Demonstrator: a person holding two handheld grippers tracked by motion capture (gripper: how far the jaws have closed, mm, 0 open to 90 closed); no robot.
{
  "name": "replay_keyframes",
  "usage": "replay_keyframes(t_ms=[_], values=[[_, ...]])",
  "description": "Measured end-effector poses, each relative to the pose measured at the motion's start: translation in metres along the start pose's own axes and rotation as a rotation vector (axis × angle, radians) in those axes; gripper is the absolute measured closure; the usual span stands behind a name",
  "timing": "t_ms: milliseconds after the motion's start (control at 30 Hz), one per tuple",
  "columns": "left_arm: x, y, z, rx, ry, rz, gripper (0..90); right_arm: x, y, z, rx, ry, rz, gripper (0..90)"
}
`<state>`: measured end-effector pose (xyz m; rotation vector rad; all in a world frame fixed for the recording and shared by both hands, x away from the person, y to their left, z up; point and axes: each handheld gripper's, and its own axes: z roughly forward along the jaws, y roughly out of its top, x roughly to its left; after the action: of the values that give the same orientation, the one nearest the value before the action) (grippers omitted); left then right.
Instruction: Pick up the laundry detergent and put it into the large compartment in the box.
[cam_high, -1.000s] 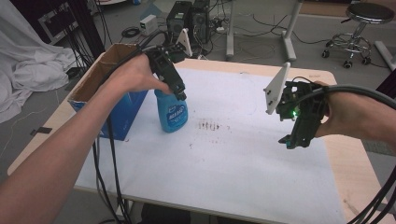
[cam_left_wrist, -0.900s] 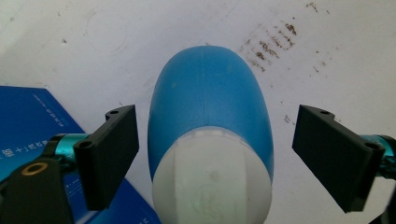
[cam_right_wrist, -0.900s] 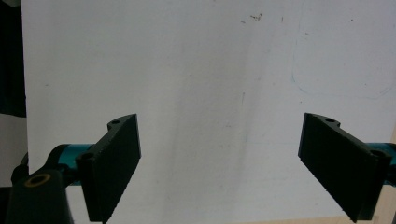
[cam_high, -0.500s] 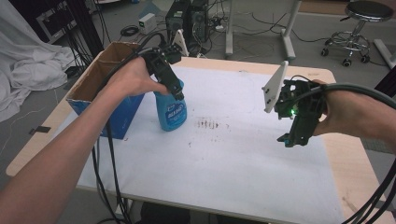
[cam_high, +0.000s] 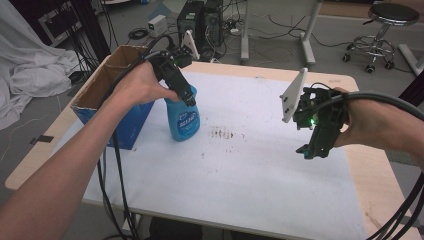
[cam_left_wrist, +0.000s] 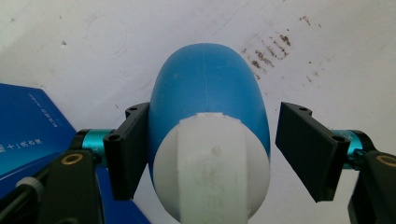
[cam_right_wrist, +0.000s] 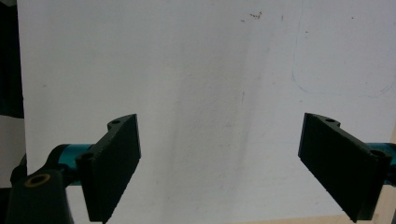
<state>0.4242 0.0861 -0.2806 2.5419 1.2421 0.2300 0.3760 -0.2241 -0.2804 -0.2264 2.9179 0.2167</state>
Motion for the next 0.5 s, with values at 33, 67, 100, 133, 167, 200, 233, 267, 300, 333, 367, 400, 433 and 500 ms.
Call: replay_keyframes(t_ms=[33, 67, 100, 133, 167, 200, 233, 267, 300, 333, 367, 400, 433, 500], values=[[0.0003, 0.0000, -0.0003, 0.004, 0.002, 0.004, 28.5, 0.0001, -0.0001, 0.0000, -0.002, 0.000, 0.001, 12.2], [0.0000, -0.0001, -0.0002, 0.001, 0.002, -0.001, 28.7, -0.0002, -0.0004, -0.0002, 0.000, 0.001, -0.003, 12.2], [0.0000, -0.0001, -0.0001, 0.000, 0.002, 0.000, 28.8, -0.0006, -0.0008, -0.0002, 0.000, 0.000, -0.007, 12.2], [0.0000, -0.0001, -0.0001, 0.000, 0.002, 0.000, 29.0, -0.0006, -0.0008, -0.0002, 0.000, 0.000, -0.007, 12.2], [0.0003, -0.0001, -0.0005, 0.004, 0.005, 0.006, 29.0, -0.0007, -0.0011, -0.0007, 0.003, -0.001, -0.007, 12.2], [0.0002, -0.0001, -0.0004, 0.004, 0.005, 0.006, 29.5, -0.0002, -0.0015, -0.0007, 0.003, -0.003, -0.003, 12.2], [0.0003, -0.0001, -0.0006, 0.005, 0.008, 0.007, 30.1, 0.0002, -0.0016, -0.0008, 0.001, -0.003, -0.001, 12.2], [0.0003, -0.0001, -0.0006, 0.005, 0.008, 0.007, 30.4, 0.0002, -0.0016, -0.0008, 0.001, -0.003, -0.001, 12.2], [0.0003, -0.0002, -0.0006, 0.004, 0.010, 0.003, 30.9, 0.0006, -0.0015, -0.0007, -0.001, -0.002, 0.002, 12.2], [0.0003, -0.0002, -0.0006, 0.004, 0.010, 0.003, 31.2, 0.0006, -0.0015, -0.0007, -0.001, -0.002, 0.002, 12.2], [0.0003, -0.0002, -0.0006, 0.004, 0.010, 0.003, 31.2, 0.0006, -0.0014, -0.0007, 0.000, -0.002, 0.001, 12.2], [0.0006, -0.0003, -0.0006, 0.002, 0.012, 0.003, 31.2, 0.0006, -0.0014, -0.0007, 0.000, -0.002, 0.001, 12.2], [0.0004, -0.0005, -0.0004, -0.002, 0.012, -0.002, 32.1, 0.0004, -0.0010, -0.0007, 0.004, -0.002, -0.009, 12.2], [0.0009, -0.0005, -0.0005, 0.003, 0.014, 0.002, 33.0, 0.0007, -0.0007, -0.0003, 0.001, -0.001, -0.008, 12.2]])
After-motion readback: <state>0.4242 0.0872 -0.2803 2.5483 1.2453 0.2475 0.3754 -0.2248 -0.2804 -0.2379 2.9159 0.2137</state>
